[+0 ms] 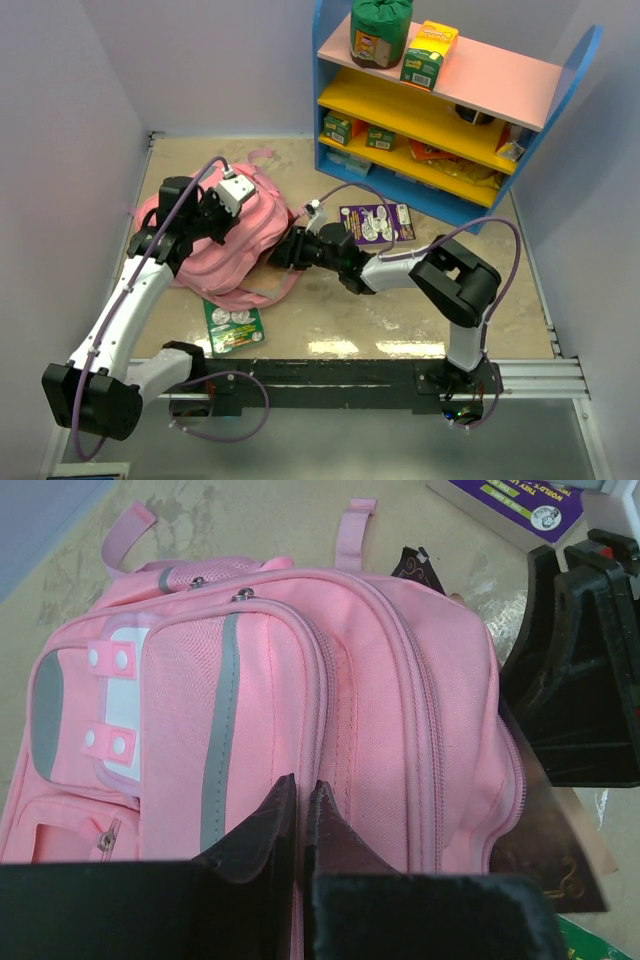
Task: Pack the student bag
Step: Place the book in the student bag.
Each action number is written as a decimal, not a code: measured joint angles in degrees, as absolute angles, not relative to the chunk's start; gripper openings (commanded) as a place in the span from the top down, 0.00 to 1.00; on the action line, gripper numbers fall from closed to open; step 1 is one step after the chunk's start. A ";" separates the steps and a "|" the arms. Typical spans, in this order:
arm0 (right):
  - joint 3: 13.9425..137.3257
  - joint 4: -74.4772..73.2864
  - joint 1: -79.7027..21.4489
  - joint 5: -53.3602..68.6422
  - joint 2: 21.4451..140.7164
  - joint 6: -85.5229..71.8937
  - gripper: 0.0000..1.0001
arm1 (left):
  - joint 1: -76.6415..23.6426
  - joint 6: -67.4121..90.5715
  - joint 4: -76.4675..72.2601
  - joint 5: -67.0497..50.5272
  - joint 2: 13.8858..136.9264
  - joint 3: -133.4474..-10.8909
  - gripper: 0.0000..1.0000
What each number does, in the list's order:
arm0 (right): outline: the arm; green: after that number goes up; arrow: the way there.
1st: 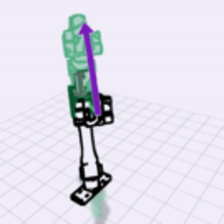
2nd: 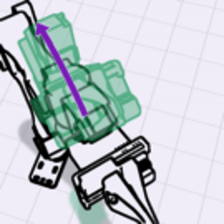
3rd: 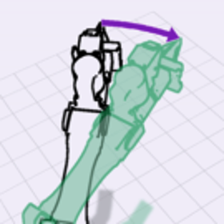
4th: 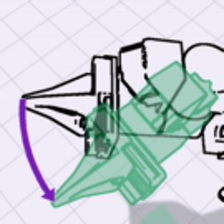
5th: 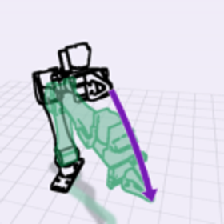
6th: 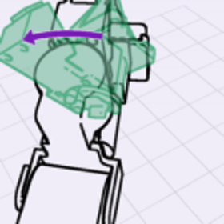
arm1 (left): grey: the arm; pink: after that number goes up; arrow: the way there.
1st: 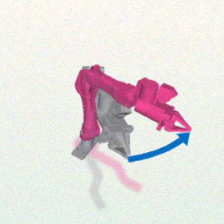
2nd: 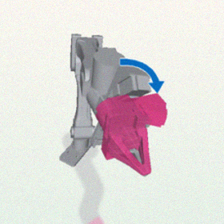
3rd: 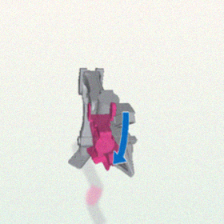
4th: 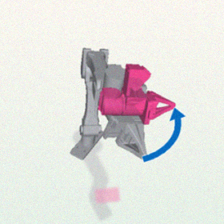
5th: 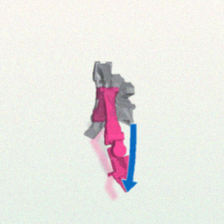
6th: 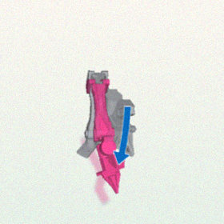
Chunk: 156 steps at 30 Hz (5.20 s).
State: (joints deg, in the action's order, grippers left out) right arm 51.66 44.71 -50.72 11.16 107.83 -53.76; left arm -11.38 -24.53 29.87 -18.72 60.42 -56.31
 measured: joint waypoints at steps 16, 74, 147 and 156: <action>38.09 24.88 -50.98 3.62 80.40 -48.42 0.16 | -10.87 -24.43 31.11 -20.40 60.42 -56.88 1.00; 27.62 74.63 -46.11 6.96 110.21 -81.54 0.27 | -10.87 -24.56 33.56 -21.89 60.25 -57.76 1.00; 45.65 40.53 -46.59 6.09 109.03 -71.96 0.76 | -10.63 -24.60 34.00 -22.11 58.85 -57.71 1.00; 47.75 45.56 -46.87 7.57 110.65 -75.24 1.00 | -10.63 -24.60 34.04 -22.13 58.78 -57.71 1.00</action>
State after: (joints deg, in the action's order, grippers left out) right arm 47.75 45.56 -46.87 7.57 110.65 -75.24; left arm -10.63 -24.60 34.04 -22.13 58.78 -57.71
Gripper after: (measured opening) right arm 0.241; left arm 0.060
